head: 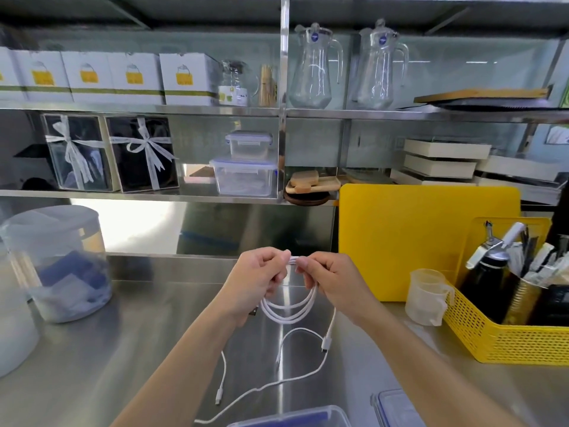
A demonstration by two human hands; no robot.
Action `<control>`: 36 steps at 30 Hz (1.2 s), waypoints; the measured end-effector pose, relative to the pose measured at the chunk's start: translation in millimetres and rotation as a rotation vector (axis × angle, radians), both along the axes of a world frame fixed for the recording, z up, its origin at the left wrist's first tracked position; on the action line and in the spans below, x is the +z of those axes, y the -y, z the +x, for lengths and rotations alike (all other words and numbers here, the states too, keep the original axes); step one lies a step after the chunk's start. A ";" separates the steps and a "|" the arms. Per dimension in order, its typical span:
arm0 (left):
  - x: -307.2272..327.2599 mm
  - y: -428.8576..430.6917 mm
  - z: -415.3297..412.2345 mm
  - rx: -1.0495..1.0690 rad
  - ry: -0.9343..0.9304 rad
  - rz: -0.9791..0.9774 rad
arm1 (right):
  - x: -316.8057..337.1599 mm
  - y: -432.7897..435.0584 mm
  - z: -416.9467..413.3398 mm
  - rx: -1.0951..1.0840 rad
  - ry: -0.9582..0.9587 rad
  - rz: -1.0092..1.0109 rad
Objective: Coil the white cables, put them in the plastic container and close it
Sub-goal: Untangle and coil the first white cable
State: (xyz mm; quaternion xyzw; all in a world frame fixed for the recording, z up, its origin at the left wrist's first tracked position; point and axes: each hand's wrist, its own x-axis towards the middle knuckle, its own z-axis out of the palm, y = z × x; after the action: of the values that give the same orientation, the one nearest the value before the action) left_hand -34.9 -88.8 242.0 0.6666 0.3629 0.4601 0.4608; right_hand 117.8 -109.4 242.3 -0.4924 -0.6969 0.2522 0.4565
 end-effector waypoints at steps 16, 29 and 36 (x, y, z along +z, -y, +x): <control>-23.0 -17.6 -4.0 0.248 0.194 -0.006 | 22.3 11.2 19.9 0.189 -0.517 -0.275; -24.6 -6.5 10.7 0.031 0.560 -0.350 | -30.2 3.9 -11.5 -0.090 -0.162 -0.087; -21.4 -9.9 10.6 0.001 0.622 -0.418 | -39.5 1.6 -4.2 0.096 -0.339 -0.182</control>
State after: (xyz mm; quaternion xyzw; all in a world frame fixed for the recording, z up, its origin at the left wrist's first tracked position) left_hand -24.2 -78.9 220.6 0.3862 0.2919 0.5567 0.6750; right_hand 113.6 -111.0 202.7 -0.4482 -0.6070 0.4151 0.5083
